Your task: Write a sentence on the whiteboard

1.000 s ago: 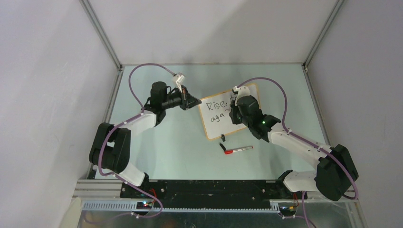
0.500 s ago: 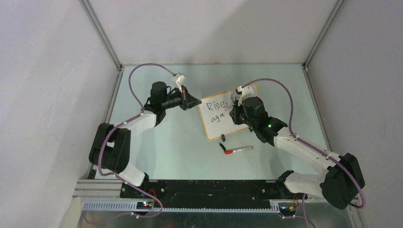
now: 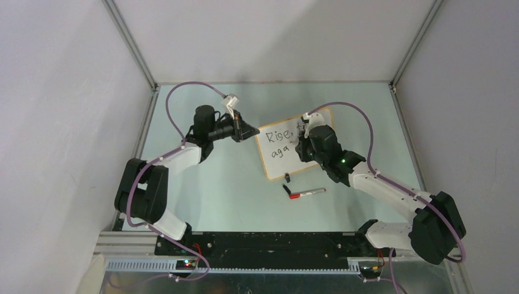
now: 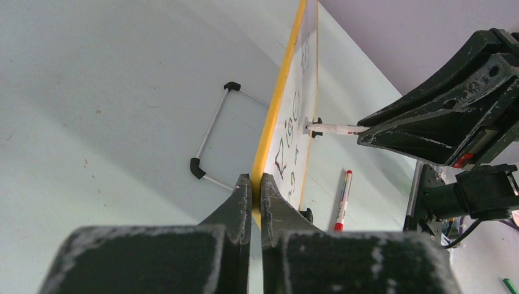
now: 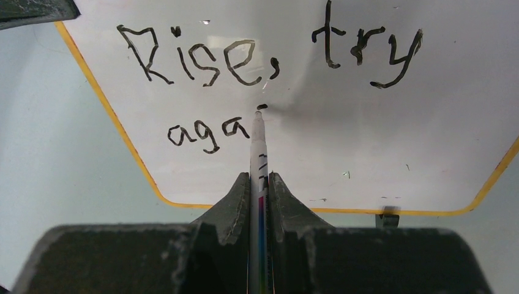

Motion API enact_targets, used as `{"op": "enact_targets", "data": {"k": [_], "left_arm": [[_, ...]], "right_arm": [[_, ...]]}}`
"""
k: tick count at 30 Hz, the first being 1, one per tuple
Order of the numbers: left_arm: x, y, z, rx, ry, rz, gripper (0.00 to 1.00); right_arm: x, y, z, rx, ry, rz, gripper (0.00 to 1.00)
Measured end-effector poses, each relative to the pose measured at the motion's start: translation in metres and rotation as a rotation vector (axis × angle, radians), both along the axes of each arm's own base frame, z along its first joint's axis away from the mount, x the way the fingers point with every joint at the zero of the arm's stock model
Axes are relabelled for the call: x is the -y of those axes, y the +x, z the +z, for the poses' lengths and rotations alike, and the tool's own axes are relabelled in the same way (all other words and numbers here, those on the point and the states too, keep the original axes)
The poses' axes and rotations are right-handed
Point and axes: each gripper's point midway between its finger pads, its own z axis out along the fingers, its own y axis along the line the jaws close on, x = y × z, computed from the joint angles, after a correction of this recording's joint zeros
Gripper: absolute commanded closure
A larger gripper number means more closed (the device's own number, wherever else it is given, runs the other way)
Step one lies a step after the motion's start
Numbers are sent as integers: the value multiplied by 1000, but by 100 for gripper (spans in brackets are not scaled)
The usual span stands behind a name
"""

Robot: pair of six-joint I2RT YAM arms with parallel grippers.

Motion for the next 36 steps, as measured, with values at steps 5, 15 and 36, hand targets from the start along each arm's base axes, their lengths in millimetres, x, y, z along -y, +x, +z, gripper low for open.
{"op": "enact_targets", "data": {"k": [5,15,36], "left_arm": [[0,0,0,0,0,0,97],[0,0,0,0,0,0,98],[0,0,0,5,4,-1,97]], "right_arm": [[1,1,-3,-5,-5,-2,100],[2,2,-6,-12,-11,-8,100],[1,3,-12,-26,-21,-8,100]]}}
